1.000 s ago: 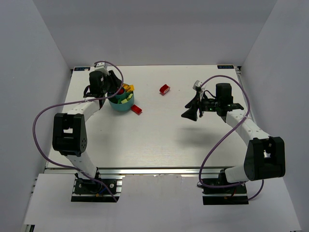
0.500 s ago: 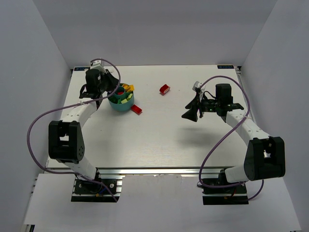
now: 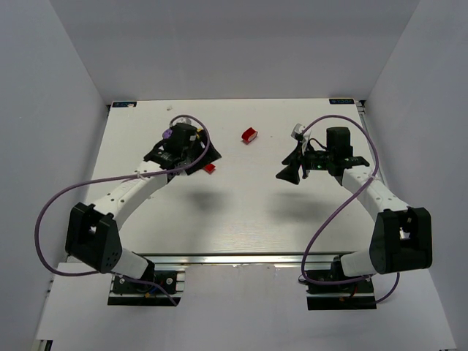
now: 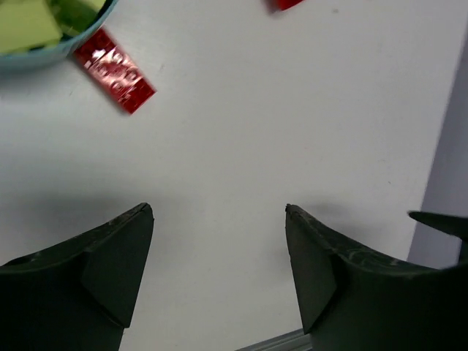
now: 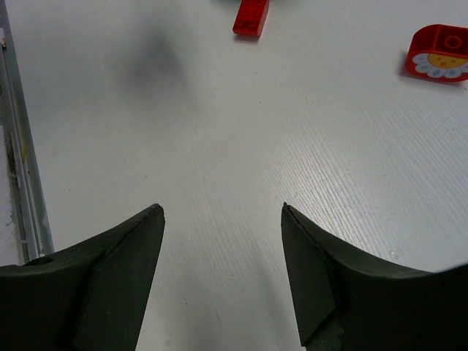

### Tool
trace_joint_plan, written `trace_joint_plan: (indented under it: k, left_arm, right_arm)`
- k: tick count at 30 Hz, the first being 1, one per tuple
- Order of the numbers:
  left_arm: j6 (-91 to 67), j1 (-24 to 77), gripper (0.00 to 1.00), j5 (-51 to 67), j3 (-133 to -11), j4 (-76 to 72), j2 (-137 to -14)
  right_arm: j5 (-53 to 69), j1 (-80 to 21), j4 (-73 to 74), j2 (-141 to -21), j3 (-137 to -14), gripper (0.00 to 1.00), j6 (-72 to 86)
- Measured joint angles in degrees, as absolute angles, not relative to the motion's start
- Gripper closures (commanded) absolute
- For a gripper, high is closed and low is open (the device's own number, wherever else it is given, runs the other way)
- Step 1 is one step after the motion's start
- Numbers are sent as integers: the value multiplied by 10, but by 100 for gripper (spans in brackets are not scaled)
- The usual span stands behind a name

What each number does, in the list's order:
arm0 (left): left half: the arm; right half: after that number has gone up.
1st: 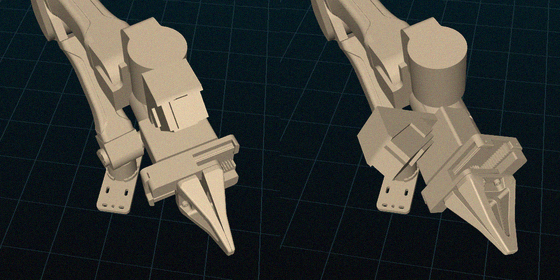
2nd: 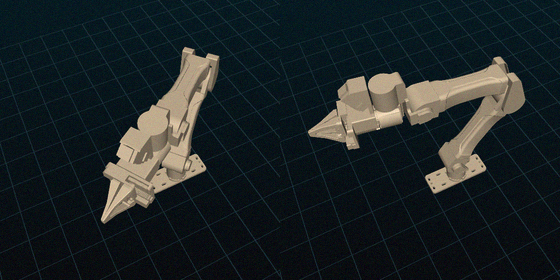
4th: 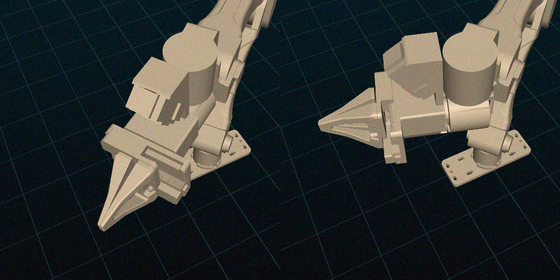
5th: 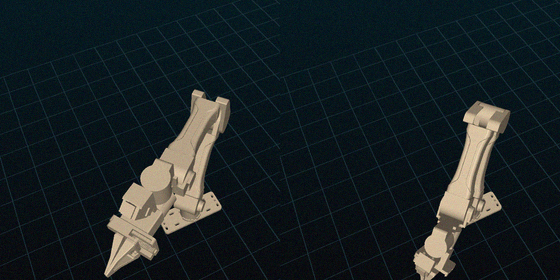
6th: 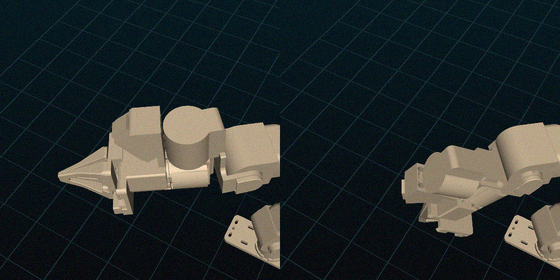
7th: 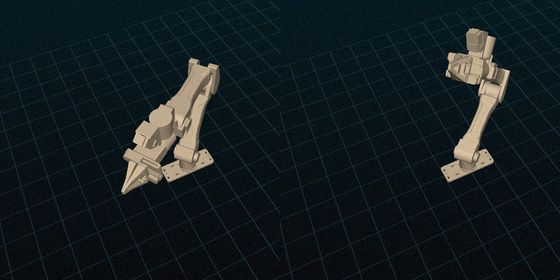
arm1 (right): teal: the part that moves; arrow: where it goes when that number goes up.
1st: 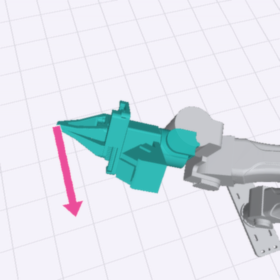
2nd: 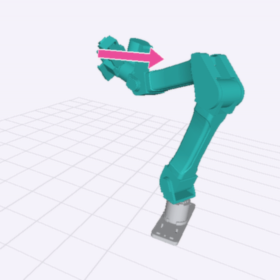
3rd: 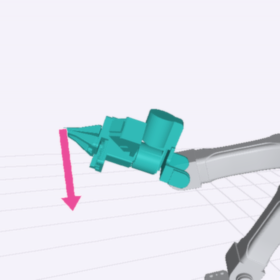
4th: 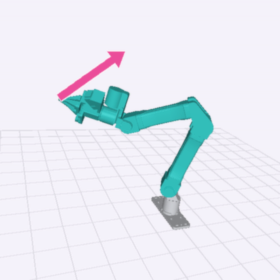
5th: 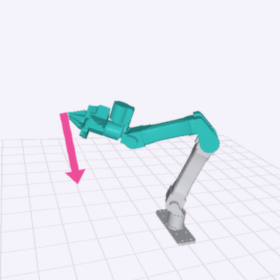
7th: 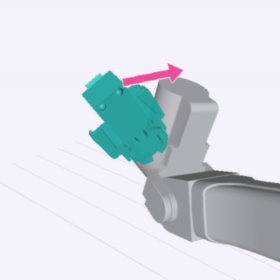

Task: Sort the legos into containers by color

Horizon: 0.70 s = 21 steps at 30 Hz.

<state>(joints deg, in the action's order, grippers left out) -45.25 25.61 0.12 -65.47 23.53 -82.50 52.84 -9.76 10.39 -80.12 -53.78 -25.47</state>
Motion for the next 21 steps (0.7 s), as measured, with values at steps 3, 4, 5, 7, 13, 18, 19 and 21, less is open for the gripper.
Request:
trace_joint_plan:
  k: [3,4,5,7,13,18,19,21]
  left_arm:
    - [-508,284,14,-59,-655,288,-847]
    - [-523,293,13,-81,-655,302,-855]
    - [-539,302,13,-104,-655,312,-866]
    - [-560,319,13,-146,-655,321,-888]
    - [-585,354,13,-241,-655,281,-951]
    - [-585,359,13,-292,-657,243,-1007]
    - [-585,360,14,-300,-658,239,-1017]
    - [-584,362,14,-319,-665,236,-1039]
  right_arm:
    - [520,-98,100,-794,-535,29,-248]
    - [517,-98,98,-790,-534,29,-246]
    - [515,-98,93,-785,-531,29,-243]
    - [511,-98,86,-776,-522,29,-237]
    - [509,-98,79,-771,-512,28,-229]
    - [507,-98,77,-771,-512,28,-230]
    - [507,-98,77,-771,-512,28,-230]
    - [507,-98,76,-771,-512,28,-230]
